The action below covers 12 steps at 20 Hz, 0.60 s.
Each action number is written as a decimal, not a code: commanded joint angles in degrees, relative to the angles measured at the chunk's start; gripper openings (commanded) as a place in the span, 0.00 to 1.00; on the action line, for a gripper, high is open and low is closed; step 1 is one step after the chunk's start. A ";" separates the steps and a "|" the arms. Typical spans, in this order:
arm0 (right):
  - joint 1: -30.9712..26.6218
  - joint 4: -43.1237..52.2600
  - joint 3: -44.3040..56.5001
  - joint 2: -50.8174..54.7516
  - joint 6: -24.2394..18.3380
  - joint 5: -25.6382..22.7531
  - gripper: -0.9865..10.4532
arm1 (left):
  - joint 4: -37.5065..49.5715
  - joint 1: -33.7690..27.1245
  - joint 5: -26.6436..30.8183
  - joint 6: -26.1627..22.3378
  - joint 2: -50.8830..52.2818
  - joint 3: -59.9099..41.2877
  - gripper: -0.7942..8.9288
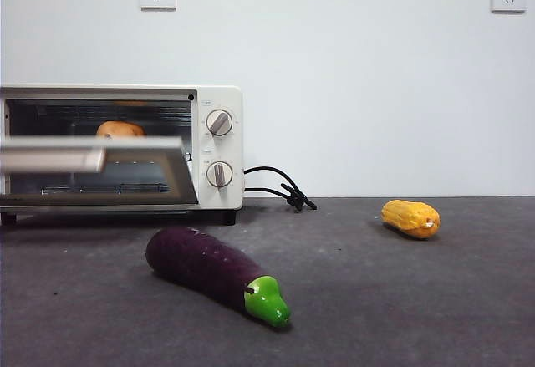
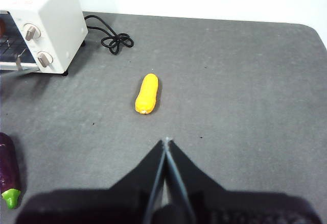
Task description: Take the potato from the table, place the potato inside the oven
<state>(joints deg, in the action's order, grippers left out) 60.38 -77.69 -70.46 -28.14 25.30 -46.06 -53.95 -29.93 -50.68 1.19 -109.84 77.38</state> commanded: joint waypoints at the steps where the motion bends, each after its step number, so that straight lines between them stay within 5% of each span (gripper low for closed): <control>1: 0.02 -0.87 0.39 0.22 0.42 0.07 0.08 | 0.15 1.25 -4.76 1.68 0.92 0.02 0.07; 12: 0.02 -0.87 0.39 0.22 0.22 0.24 0.08 | 6.27 1.25 -8.15 7.74 2.25 0.31 0.07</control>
<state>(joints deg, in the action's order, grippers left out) 60.38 -77.69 -70.46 -28.14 25.28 -45.98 -48.25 -28.82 -57.87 7.31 -108.18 77.56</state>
